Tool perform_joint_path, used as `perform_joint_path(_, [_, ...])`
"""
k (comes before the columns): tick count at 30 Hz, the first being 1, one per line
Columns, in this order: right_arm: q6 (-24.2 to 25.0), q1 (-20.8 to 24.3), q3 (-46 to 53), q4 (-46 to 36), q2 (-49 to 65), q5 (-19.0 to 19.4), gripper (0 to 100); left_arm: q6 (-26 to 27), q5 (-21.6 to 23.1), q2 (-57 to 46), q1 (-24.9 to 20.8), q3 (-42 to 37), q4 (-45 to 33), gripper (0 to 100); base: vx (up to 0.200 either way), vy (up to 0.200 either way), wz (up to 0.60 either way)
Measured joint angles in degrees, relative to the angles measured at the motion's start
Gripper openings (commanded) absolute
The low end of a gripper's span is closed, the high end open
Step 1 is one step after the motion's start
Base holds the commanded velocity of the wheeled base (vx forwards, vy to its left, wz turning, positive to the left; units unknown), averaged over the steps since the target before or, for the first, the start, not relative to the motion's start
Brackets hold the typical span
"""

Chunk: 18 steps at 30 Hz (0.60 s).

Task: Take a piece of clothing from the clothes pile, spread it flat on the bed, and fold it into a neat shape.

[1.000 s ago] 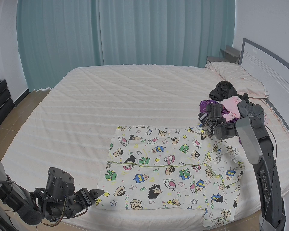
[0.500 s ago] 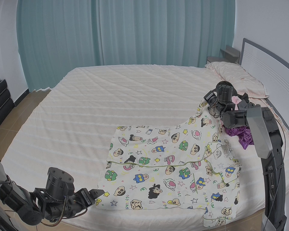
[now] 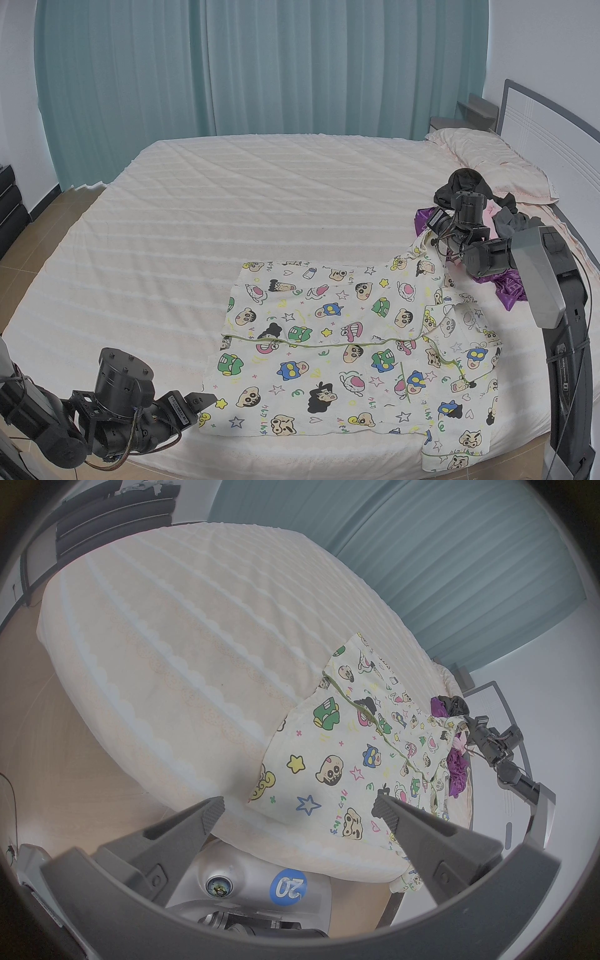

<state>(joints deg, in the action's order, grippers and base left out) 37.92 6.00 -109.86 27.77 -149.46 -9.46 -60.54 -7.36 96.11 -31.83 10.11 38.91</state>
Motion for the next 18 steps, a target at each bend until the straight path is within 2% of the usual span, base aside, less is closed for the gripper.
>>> perform_joint_path(4, [4.44,0.06,-0.2,-0.13,0.48,0.21,0,0.0,0.0,0.0,0.0,0.0,0.0,100,0.0,0.0,0.0])
perform_joint_path(7, [6.03,0.09,0.38,-1.66,1.52,1.1,0,0.0,0.0,-0.02,-0.02,0.0,0.0,100,0.0,0.0,0.0])
perform_joint_path(9, [5.16,0.09,1.38,-3.36,2.0,1.45,0,0.0,0.01,-0.05,-0.04,0.0,0.0,100,0.0,0.0,0.0])
perform_joint_path(12, [0.45,0.01,2.97,-4.21,2.43,1.61,0,0.0,0.01,-0.06,-0.06,0.0,0.0,100,0.0,0.0,0.0])
perform_joint_path(13, [-0.98,0.01,3.69,-4.16,2.52,1.72,100,0.0,0.01,-0.06,-0.06,0.0,0.0,100,0.0,0.0,0.0])
perform_joint_path(18, [-2.56,-0.16,8.59,-2.18,3.29,3.04,100,0.0,0.0,-0.09,-0.06,0.0,0.0,100,0.0,0.0,0.0])
